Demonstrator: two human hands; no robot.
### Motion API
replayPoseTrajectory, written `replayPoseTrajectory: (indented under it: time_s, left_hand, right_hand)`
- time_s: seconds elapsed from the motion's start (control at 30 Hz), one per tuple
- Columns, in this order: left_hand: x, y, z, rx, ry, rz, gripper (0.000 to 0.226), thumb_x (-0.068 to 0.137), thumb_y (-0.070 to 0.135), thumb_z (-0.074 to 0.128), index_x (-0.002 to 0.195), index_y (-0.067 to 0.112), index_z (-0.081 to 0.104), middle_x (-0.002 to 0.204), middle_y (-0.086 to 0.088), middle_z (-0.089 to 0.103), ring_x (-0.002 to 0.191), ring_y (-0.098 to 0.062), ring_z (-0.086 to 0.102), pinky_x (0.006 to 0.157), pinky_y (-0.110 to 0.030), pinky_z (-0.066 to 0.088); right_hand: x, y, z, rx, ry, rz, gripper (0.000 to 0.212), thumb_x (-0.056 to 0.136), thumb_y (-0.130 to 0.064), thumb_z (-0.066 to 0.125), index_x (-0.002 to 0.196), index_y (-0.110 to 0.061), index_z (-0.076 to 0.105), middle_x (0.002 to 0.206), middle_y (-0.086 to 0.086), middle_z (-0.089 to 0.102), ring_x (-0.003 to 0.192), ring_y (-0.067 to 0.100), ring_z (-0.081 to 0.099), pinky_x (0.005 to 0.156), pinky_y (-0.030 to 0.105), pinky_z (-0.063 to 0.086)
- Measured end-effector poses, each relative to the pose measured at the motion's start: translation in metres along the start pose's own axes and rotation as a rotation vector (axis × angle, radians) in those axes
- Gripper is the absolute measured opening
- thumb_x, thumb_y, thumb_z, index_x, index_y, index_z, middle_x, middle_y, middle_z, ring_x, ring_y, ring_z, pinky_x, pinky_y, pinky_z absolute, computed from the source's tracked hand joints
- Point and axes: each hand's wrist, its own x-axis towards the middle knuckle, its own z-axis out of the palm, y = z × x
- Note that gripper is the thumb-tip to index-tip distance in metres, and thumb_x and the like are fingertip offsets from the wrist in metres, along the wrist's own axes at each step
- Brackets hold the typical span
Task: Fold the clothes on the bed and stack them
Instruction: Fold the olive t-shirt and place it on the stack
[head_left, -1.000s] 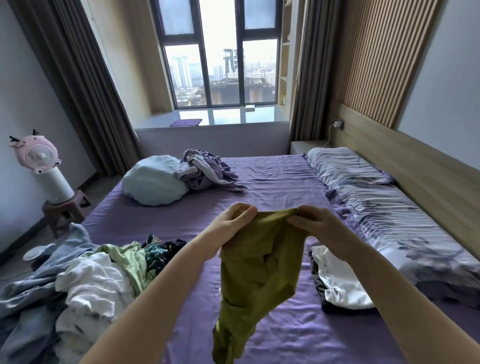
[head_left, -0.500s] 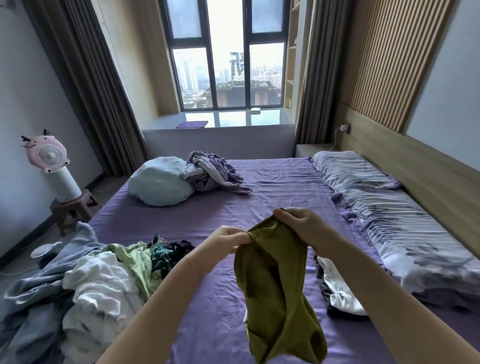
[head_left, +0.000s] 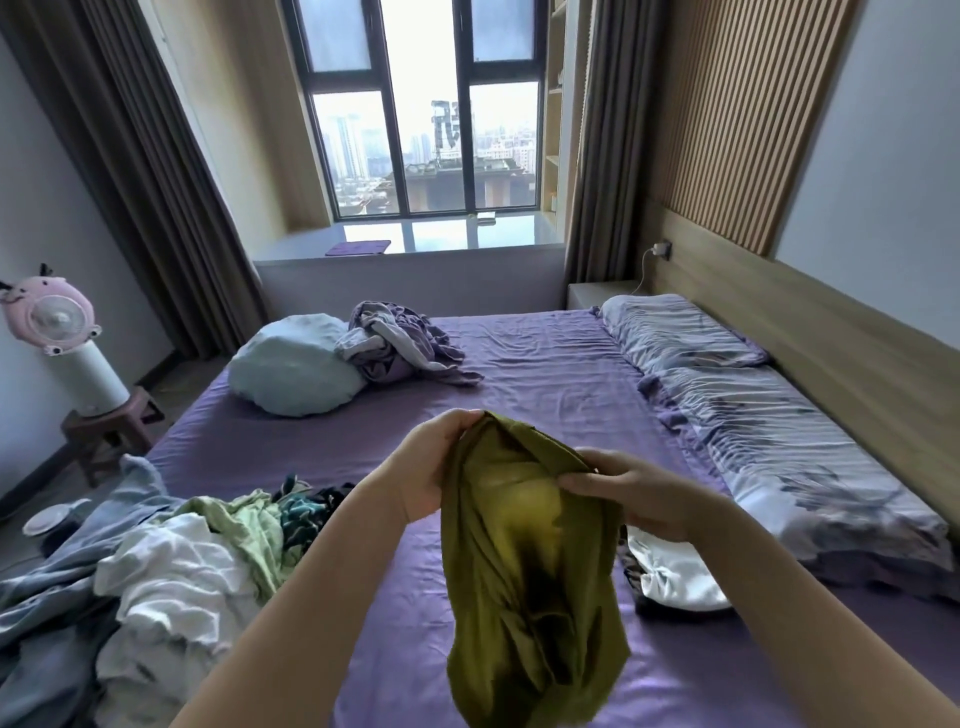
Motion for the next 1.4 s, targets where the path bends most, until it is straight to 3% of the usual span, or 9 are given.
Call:
replayPoseTrajectory:
  time_s: [0.2, 0.33, 0.47, 0.6, 0.77, 0.93, 1.03, 1.27, 1.4]
  left_hand:
    - [-0.018, -0.020, -0.008, 0.758, -0.264, -0.080, 0.039, 0.081, 0.008, 0.074, 0.114, 0.023, 0.062, 0.107, 0.012, 0.071, 0.101, -0.005, 0.065, 0.086, -0.024, 0.053]
    - [-0.025, -0.031, -0.023, 0.270, -0.097, 0.002, 0.050, 0.078, 0.004, 0.070, 0.126, 0.004, 0.056, 0.125, -0.018, 0.061, 0.115, -0.032, 0.058, 0.104, -0.048, 0.043]
    - [-0.027, -0.027, -0.031, -0.131, -0.016, 0.117, 0.043, 0.085, 0.004, 0.063, 0.127, 0.002, 0.056, 0.119, -0.021, 0.062, 0.100, -0.029, 0.063, 0.092, -0.043, 0.051]
    - [-0.019, -0.020, -0.014, -0.235, 0.003, 0.118, 0.034, 0.086, 0.010, 0.054, 0.114, -0.009, 0.057, 0.089, -0.020, 0.069, 0.077, -0.027, 0.070, 0.076, -0.040, 0.059]
    - [-0.008, -0.008, 0.002, -0.307, -0.011, 0.143, 0.022, 0.084, 0.009, 0.050, 0.099, -0.005, 0.058, 0.079, -0.018, 0.069, 0.069, -0.027, 0.070, 0.065, -0.038, 0.059]
    - [-0.006, 0.002, -0.010, -0.246, 0.050, 0.178, 0.015, 0.094, 0.002, 0.043, 0.099, -0.002, 0.056, 0.080, -0.017, 0.065, 0.067, -0.023, 0.068, 0.066, -0.034, 0.059]
    - [-0.012, 0.000, -0.029, -0.095, 0.220, 0.180, 0.022, 0.093, -0.004, 0.049, 0.111, 0.004, 0.061, 0.082, -0.012, 0.068, 0.066, -0.017, 0.068, 0.066, -0.030, 0.059]
    - [-0.034, -0.028, -0.060, 1.014, 0.501, 0.257, 0.026, 0.085, 0.017, 0.071, 0.110, 0.023, 0.068, 0.106, 0.002, 0.060, 0.100, -0.007, 0.055, 0.089, -0.018, 0.043]
    - [-0.044, -0.066, -0.036, 0.732, 0.598, 0.608, 0.023, 0.082, 0.035, 0.073, 0.100, 0.022, 0.066, 0.100, 0.002, 0.064, 0.091, -0.005, 0.062, 0.078, -0.023, 0.049]
  right_hand:
    - [0.022, -0.001, 0.017, 0.241, -0.002, -0.055, 0.032, 0.080, -0.027, 0.064, 0.110, -0.016, 0.066, 0.107, 0.011, 0.070, 0.094, 0.020, 0.067, 0.074, 0.030, 0.058]
    - [0.036, 0.003, 0.015, 0.231, 0.126, -0.040, 0.029, 0.078, -0.023, 0.069, 0.103, -0.009, 0.067, 0.099, 0.015, 0.071, 0.085, 0.021, 0.068, 0.073, 0.031, 0.059]
    - [0.040, 0.020, 0.015, 0.188, 0.246, -0.046, 0.016, 0.085, -0.009, 0.066, 0.099, -0.012, 0.059, 0.088, 0.012, 0.068, 0.069, 0.016, 0.066, 0.057, 0.024, 0.053]
    - [0.039, 0.032, 0.030, 0.107, 0.364, -0.243, 0.017, 0.089, -0.002, 0.060, 0.092, -0.018, 0.061, 0.094, 0.003, 0.066, 0.091, 0.015, 0.061, 0.073, 0.021, 0.049]
    - [0.032, 0.043, 0.052, -0.176, 0.375, -0.429, 0.020, 0.088, -0.020, 0.062, 0.107, -0.026, 0.065, 0.136, 0.003, 0.050, 0.132, 0.012, 0.041, 0.107, 0.034, 0.037]
    - [0.024, 0.045, 0.059, -0.031, 0.207, -0.393, 0.013, 0.088, -0.017, 0.065, 0.086, -0.027, 0.073, 0.096, -0.015, 0.069, 0.089, 0.002, 0.062, 0.078, 0.018, 0.046]
    - [0.031, 0.042, 0.053, -0.115, 0.339, -0.363, 0.021, 0.089, -0.007, 0.062, 0.077, -0.024, 0.068, 0.067, -0.014, 0.061, 0.065, 0.000, 0.053, 0.064, 0.020, 0.041]
    - [0.046, 0.010, 0.055, -0.168, 0.338, -0.369, 0.026, 0.089, -0.011, 0.062, 0.074, -0.030, 0.070, 0.067, -0.006, 0.063, 0.064, 0.008, 0.055, 0.062, 0.022, 0.044]
    - [0.058, 0.001, 0.059, -0.227, 0.388, -0.374, 0.026, 0.091, -0.008, 0.060, 0.072, -0.026, 0.064, 0.054, -0.015, 0.056, 0.055, -0.002, 0.048, 0.055, 0.016, 0.039]
